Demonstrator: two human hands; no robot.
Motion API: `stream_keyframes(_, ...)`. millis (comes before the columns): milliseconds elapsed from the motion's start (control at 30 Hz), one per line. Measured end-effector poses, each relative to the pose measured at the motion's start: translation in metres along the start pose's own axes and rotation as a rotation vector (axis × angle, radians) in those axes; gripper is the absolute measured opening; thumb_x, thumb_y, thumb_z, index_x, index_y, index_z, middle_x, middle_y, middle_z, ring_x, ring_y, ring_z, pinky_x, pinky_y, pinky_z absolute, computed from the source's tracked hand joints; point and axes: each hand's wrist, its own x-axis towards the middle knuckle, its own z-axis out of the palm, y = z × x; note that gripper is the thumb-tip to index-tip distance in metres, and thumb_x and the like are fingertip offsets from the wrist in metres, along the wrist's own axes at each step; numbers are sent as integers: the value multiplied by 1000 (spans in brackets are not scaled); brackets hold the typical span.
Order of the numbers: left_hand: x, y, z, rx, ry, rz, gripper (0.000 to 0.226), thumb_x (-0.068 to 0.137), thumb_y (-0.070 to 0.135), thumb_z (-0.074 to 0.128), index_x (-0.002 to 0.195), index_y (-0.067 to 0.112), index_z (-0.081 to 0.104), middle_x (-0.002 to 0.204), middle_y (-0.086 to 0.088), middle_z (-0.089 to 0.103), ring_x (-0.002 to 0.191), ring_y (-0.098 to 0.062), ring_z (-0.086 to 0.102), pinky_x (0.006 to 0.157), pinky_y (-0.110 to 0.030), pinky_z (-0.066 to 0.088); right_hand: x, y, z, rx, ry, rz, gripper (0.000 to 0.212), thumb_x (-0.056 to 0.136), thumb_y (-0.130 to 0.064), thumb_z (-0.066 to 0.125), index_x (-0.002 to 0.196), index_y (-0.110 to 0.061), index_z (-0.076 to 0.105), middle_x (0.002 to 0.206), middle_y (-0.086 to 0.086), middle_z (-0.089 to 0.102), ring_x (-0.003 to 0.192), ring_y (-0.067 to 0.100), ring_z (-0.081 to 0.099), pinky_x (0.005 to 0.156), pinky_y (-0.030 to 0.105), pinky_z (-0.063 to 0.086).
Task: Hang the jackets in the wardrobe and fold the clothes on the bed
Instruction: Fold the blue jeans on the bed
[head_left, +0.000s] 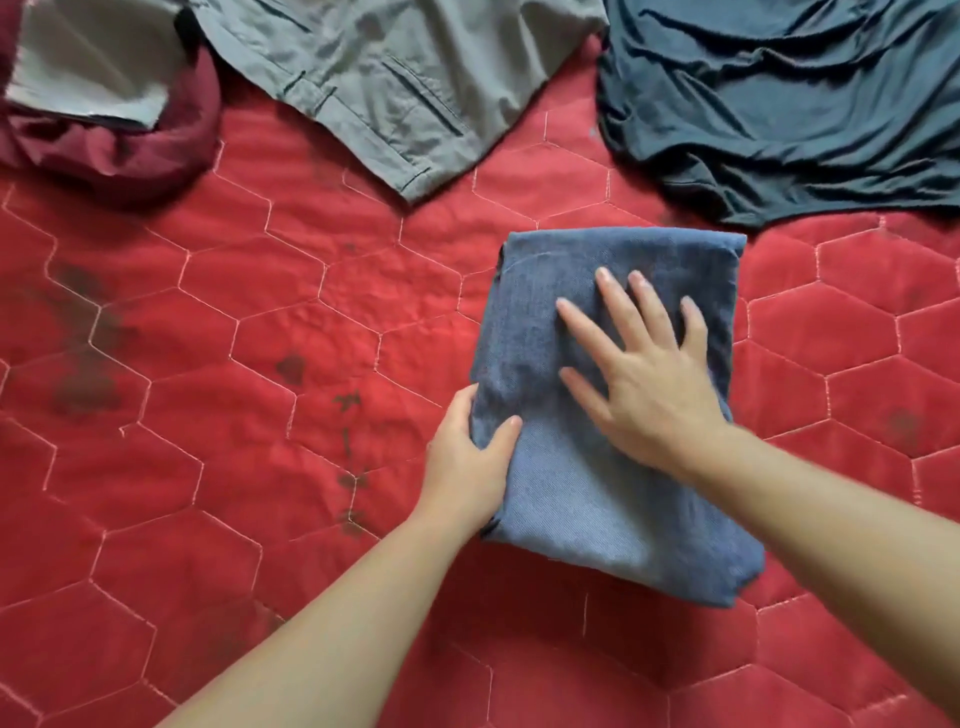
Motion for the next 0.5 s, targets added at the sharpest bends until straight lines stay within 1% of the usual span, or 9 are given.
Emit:
stream_keyframes(33, 3, -1, 1, 7, -5, 2, 35, 86, 19, 69, 118, 27, 57, 106, 15, 69, 98, 3, 64, 88, -17, 47, 15, 5, 3, -21, -43, 22, 64, 90, -60, 28, 150, -39, 25, 161, 6, 17, 147, 31, 16, 111, 64, 12)
stream_keyframes(100, 8, -2, 1, 66, 7, 20, 40, 84, 22, 72, 116, 35, 53, 101, 18, 68, 89, 10, 62, 77, -4, 42, 35, 15, 13, -44, -118, 69, 67, 90, -66, 19, 152, -42, 8, 163, 2, 7, 149, 27, 5, 113, 63, 5)
stream_keyframes(133, 10, -3, 1, 103, 16, 37, 44, 83, 23, 73, 118, 36, 51, 99, 17, 67, 86, 9, 61, 72, 1, 38, 41, 19, 19, -52, -142, 84, 68, 90, -67, 18, 152, -42, 3, 163, 2, 3, 149, 26, 1, 114, 63, 3)
stream_keyframes(200, 11, -4, -1, 165, 25, 82, 55, 83, 24, 74, 130, 33, 47, 96, 15, 65, 82, 6, 59, 69, 4, 34, 47, 21, 25, -54, -149, 100, 70, 89, -68, 19, 151, -42, 0, 163, 2, 1, 149, 26, -1, 114, 63, 1)
stream_keyframes(267, 10, -4, -3, 217, 18, 134, 66, 84, 23, 73, 140, 31, 40, 103, 16, 63, 89, 8, 56, 76, 4, 34, 53, 16, 23, -17, -123, 113, 70, 88, -69, 17, 151, -42, 1, 163, 2, 2, 149, 27, 1, 113, 66, 1)
stream_keyframes(333, 5, -5, -3, 242, -14, 206, 71, 87, 19, 70, 145, 37, 33, 127, 13, 57, 113, 7, 50, 95, -3, 34, 59, 4, 19, 49, -35, 93, 69, 88, -70, 17, 151, -43, 6, 163, 2, 3, 148, 29, 5, 109, 69, 1)
stream_keyframes(367, 1, -5, -3, 248, -16, 244, 73, 88, 17, 68, 145, 42, 31, 134, 13, 51, 120, 6, 46, 101, -5, 32, 62, -4, 17, 53, -4, 64, 68, 88, -70, 17, 150, -44, 8, 163, 1, 4, 148, 30, 6, 107, 71, 0)
stream_keyframes(433, -4, -9, -2, 259, 7, 275, 73, 88, 16, 67, 143, 48, 30, 135, 12, 49, 123, 6, 44, 103, -6, 31, 69, -14, 20, 9, -28, 15, 69, 87, -72, 13, 150, -46, 8, 163, 0, 4, 148, 31, 4, 106, 72, -2)
stream_keyframes(500, -5, -14, -1, 232, 55, 221, 69, 88, 18, 68, 141, 48, 34, 126, 6, 59, 114, -3, 55, 97, -11, 39, 75, -16, 30, -51, -80, 12, 69, 86, -72, 11, 150, -46, 4, 163, 0, 1, 149, 32, -1, 105, 73, -5)
